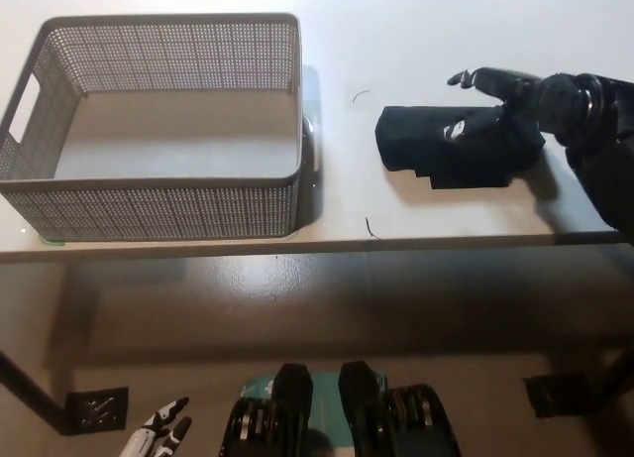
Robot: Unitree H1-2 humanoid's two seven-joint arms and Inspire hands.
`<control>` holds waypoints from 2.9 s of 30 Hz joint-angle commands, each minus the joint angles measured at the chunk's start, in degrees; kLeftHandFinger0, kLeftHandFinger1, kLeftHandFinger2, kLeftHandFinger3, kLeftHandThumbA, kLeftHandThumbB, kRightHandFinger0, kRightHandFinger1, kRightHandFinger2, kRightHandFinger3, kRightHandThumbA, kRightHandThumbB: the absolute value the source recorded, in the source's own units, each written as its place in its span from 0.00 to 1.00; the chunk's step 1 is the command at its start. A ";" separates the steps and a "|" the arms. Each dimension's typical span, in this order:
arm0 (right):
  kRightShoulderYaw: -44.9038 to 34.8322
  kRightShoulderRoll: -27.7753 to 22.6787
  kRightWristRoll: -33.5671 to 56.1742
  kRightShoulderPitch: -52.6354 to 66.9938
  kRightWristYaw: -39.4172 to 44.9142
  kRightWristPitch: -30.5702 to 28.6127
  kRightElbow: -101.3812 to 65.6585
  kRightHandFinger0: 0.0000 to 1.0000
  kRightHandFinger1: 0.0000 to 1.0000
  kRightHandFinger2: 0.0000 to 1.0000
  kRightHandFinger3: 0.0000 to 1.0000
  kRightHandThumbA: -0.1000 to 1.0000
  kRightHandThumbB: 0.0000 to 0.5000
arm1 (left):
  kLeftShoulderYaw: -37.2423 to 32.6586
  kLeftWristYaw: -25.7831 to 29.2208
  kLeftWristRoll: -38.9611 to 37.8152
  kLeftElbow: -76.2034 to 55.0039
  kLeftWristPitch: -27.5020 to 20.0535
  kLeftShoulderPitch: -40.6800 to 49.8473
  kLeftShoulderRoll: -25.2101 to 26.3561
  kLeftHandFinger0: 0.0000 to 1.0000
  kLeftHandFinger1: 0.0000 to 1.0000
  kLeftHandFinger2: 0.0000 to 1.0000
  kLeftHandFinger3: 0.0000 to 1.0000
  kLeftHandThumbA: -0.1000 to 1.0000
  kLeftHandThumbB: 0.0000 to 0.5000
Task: Use the right hand to pick up the pencil case on the right hand side and put it into a grey container on the left side
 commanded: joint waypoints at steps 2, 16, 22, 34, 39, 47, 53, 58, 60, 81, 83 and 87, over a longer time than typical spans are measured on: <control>0.81 0.48 -0.74 -4.42 -4.41 -4.74 2.94 1.00 1.00 1.00 1.00 0.74 1.00 | -0.39 0.62 0.65 -2.12 -2.07 -0.59 1.67 1.00 1.00 1.00 0.94 1.00 1.00; 3.41 4.40 -0.79 -4.55 -9.23 -10.27 16.86 1.00 1.00 1.00 1.00 0.72 1.00 | -1.93 0.39 0.45 -2.72 -2.07 -1.87 2.79 1.00 1.00 1.00 0.96 1.00 1.00; 5.35 6.02 -1.62 -3.28 -12.00 -11.62 22.70 1.00 1.00 1.00 1.00 0.73 1.00 | -2.31 -0.25 -0.28 -2.58 -2.07 -2.54 2.74 1.00 1.00 1.00 0.95 1.00 1.00; 5.67 7.34 -0.98 -0.61 -17.06 -12.48 28.21 1.00 1.00 1.00 1.00 0.70 1.00 | -2.87 -0.89 -0.48 -2.36 -2.07 -4.72 3.01 1.00 1.00 1.00 0.96 1.00 1.00; 5.09 6.57 -2.10 2.27 -34.39 -16.25 27.86 0.29 0.42 0.52 0.62 0.08 0.45 | -2.95 -1.92 -0.61 -2.81 -2.07 -4.73 2.95 1.00 1.00 1.00 0.97 1.00 1.00; 2.72 5.09 -0.58 2.89 -47.05 -21.70 26.20 0.06 0.51 0.87 0.82 0.00 0.34 | -2.80 -2.44 -0.50 -2.83 -2.07 -4.88 3.21 1.00 1.00 1.00 0.98 1.00 1.00; 2.34 4.28 -1.15 2.77 -51.69 -24.67 23.27 0.00 0.41 0.84 0.82 0.00 0.33 | -2.41 -2.58 -0.88 -2.58 -2.07 -4.94 2.96 1.00 1.00 0.98 0.96 1.00 1.00; 2.00 3.53 -1.67 3.38 -55.59 -27.42 20.24 0.00 0.35 0.75 0.71 0.00 0.37 | -2.65 -2.63 -0.50 -2.24 -2.07 -4.88 3.11 1.00 1.00 0.96 0.97 1.00 1.00; 0.81 3.25 -0.75 3.62 -55.83 -28.13 18.62 0.00 0.34 0.74 0.72 0.00 0.35 | -2.71 -2.63 -0.56 -2.13 -2.07 -4.73 3.00 1.00 1.00 0.95 0.96 1.00 1.00; -9.31 5.66 0.17 -0.25 -44.96 -21.27 -26.57 0.00 0.44 0.74 0.88 0.00 0.33 | -2.43 -1.86 -0.28 -1.80 -2.07 -4.10 2.97 1.00 1.00 0.92 0.93 1.00 1.00; -8.94 6.62 -0.77 -1.37 -43.96 -19.56 -28.06 0.00 0.44 0.73 0.86 0.00 0.32 | -2.70 -1.57 0.03 -1.52 -2.07 -4.04 2.77 1.00 1.00 0.92 0.93 1.00 1.00; -8.43 9.56 -1.51 -4.11 -43.46 -18.47 -29.08 0.00 0.41 0.67 0.80 0.00 0.35 | -2.88 -1.65 0.08 -1.58 -2.07 -3.69 2.57 1.00 1.00 0.90 0.92 1.00 1.00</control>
